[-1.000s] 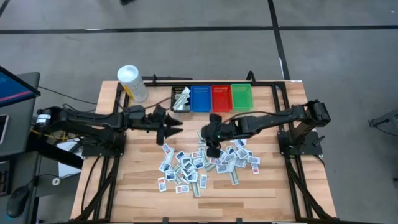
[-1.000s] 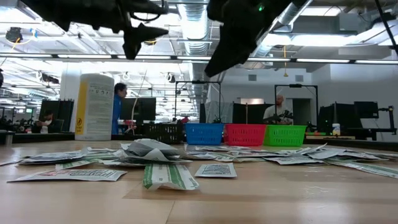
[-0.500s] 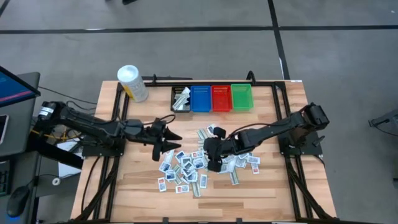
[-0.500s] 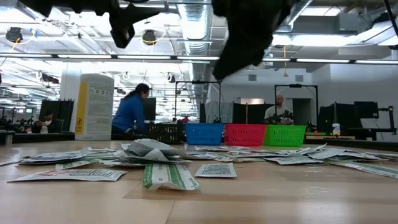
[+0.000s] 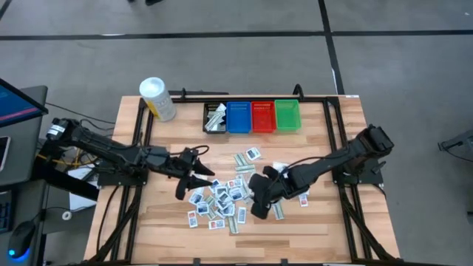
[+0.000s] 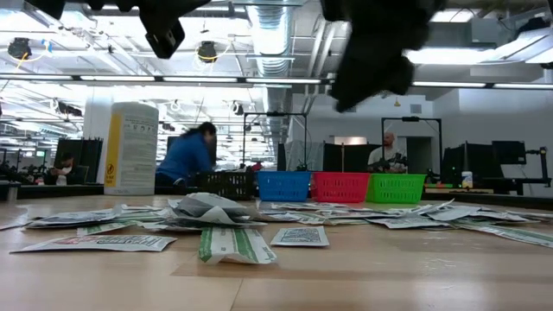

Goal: Pick & Place First Aid Supplies
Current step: Put the green bandage pack in the black bin

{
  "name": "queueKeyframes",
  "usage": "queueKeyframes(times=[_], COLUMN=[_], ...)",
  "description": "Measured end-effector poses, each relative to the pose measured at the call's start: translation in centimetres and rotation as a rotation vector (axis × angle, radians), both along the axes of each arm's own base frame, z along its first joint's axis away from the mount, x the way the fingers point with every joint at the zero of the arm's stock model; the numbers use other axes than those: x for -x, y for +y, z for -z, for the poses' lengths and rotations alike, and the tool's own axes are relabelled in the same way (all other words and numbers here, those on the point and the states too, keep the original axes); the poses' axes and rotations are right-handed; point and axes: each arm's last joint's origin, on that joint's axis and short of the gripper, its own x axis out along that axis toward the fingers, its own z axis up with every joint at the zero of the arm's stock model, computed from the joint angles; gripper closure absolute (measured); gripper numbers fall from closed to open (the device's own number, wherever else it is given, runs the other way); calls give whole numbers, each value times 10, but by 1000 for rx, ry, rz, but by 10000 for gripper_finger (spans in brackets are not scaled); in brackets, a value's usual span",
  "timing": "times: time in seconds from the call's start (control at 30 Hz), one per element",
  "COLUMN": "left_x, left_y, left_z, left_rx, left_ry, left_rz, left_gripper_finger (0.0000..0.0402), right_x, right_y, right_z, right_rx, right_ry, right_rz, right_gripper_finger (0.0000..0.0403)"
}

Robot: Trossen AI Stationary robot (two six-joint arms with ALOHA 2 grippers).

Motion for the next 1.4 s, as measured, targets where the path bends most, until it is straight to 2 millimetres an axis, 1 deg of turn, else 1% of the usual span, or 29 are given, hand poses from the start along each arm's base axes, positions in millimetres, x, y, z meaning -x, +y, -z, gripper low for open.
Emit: queueKeyframes(times=[0.1, 0.23, 0.33, 0.37, 0.43, 0.5, 0.6, 0.8, 0.93, 1.0, 1.07, 1.2, 1.4], left_x=[0, -1, -2, -2, -2, -2, -2, -2, -2, -2, -2, -2, -2], left_y=[0, 4, 7, 7, 7, 7, 8, 8, 8, 8, 8, 7, 7], left_z=[0, 0, 0, 0, 0, 0, 0, 0, 0, 0, 0, 0, 0], left_rx=[-9, -62, -66, -64, -64, -64, -65, -66, -62, -61, -57, -53, -35], left_ry=[-2, -15, -15, -14, -14, -14, -14, -15, -15, -16, -15, -15, -11], left_rz=[0, -23, -53, -57, -60, -59, -71, -85, -83, -83, -83, -80, -80], left_gripper_finger=[206, 206, 206, 206, 206, 206, 206, 206, 206, 206, 206, 206, 206], right_x=[13, 30, 36, 37, 43, 46, 54, 57, 58, 56, 56, 51, 43], right_y=[8, 22, 33, 37, 42, 48, 52, 52, 51, 51, 52, 56, 60], right_z=[5, 8, 7, 9, 13, 10, 11, 11, 11, 15, 21, 42, 67], right_rx=[-64, -168, -229, -256, -270, -304, -287, -246, -230, -218, -197, -181, -163], right_ry=[121, 255, 272, 273, 305, 285, 286, 227, 231, 235, 253, 324, 372], right_rz=[31, 84, 193, 226, 290, 355, 442, 531, 526, 520, 522, 528, 555], right_gripper_finger=[271, 271, 272, 272, 272, 272, 272, 263, 236, 220, 204, 180, 177])
